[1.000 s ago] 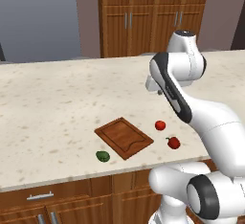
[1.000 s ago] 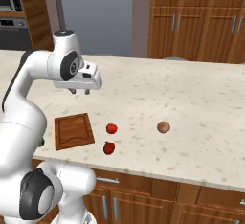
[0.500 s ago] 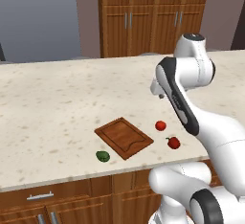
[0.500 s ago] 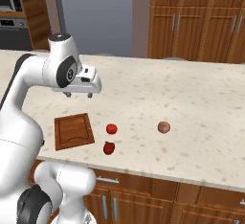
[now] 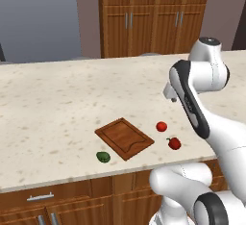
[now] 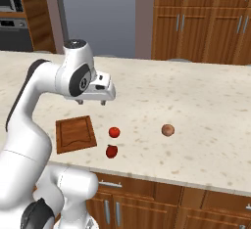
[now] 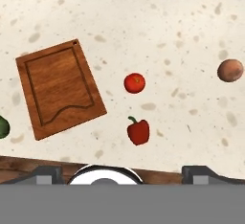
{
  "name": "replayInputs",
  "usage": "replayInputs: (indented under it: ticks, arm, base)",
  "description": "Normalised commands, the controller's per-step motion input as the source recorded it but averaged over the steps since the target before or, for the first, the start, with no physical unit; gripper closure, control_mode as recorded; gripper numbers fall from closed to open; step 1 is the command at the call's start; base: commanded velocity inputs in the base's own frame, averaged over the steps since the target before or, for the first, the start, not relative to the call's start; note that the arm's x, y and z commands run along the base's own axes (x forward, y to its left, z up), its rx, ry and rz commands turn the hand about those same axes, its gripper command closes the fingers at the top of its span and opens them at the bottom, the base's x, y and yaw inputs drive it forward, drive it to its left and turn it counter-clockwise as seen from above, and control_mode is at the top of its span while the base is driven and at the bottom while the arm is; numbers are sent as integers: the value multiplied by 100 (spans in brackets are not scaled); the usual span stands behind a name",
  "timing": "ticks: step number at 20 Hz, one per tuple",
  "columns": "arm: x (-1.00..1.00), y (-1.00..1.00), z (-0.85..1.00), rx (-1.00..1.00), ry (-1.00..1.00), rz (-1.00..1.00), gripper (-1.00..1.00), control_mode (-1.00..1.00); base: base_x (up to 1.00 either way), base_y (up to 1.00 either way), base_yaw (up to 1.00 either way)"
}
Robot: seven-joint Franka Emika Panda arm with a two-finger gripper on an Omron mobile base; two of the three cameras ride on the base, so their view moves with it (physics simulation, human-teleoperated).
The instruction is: Place the avocado, onion, tomato, and bell pepper on the cutting board.
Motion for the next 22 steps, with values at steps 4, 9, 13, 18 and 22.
replayInputs:
  ticks: [4,9,13,18,22]
  arm:
    - [0,-24,-27,0,5,0,-100,-100]
    - [0,-19,-34,0,5,0,-100,-100]
    - [0,-12,-31,0,3,0,-100,-100]
    - [0,-3,-24,0,0,0,-100,-100]
    - [0,0,-28,0,0,0,-100,-100]
  base:
    - [0,0,0]
    - [0,0,0]
    - [0,0,0]
    - [0,0,0]
    - [0,0,0]
